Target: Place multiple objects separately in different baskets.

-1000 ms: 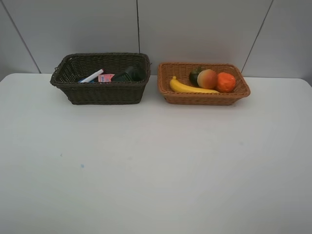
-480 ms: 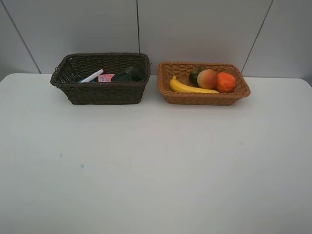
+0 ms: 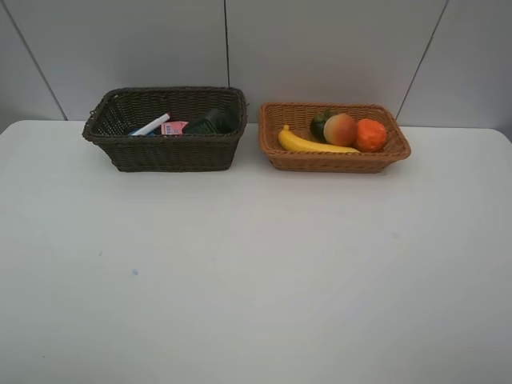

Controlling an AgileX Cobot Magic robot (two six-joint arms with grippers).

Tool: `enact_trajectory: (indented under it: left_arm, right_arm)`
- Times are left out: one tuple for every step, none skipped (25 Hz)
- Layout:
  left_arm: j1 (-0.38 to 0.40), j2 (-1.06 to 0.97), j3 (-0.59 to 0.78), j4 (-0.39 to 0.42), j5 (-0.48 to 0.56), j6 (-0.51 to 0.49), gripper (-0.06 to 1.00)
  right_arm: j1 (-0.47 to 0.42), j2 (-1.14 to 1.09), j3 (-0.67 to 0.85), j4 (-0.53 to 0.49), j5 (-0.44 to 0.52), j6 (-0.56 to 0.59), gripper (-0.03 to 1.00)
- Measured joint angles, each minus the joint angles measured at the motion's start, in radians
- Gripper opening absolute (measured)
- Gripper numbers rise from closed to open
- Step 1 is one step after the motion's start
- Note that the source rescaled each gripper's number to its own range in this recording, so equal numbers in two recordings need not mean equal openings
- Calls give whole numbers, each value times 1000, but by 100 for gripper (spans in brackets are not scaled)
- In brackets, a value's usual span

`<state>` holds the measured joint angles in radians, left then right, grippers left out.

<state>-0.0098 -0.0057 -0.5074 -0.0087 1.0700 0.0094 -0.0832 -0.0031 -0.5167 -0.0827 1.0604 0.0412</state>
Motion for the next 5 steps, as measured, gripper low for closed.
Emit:
enact_trajectory:
  left_arm:
    - [0,0,0,0,0,0,100]
    - [0,0,0,0,0,0,100]
    - [0,0,0,0,0,0,100]
    - [0,0,0,0,0,0,100]
    - [0,0,0,0,0,0,100]
  right_arm:
    - [0,0,0,0,0,0,100]
    - [0,0,0,0,0,0,100]
    - [0,0,0,0,0,0,100]
    - [0,0,0,0,0,0,100]
    - [0,0,0,0,0,0,100]
